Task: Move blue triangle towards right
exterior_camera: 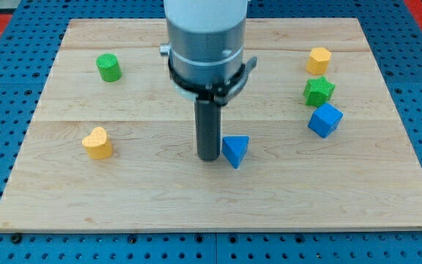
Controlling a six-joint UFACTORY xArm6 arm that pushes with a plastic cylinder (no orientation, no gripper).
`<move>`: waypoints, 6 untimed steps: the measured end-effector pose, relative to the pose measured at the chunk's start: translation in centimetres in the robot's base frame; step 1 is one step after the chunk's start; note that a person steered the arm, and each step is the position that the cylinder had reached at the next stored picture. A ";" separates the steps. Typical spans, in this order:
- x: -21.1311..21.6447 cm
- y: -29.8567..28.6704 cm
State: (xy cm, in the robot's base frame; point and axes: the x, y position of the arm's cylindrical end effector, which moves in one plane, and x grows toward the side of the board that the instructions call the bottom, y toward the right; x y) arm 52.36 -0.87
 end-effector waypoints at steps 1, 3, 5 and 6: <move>0.1 3.8; -2.4 -0.8; -3.2 2.6; -4.3 0.4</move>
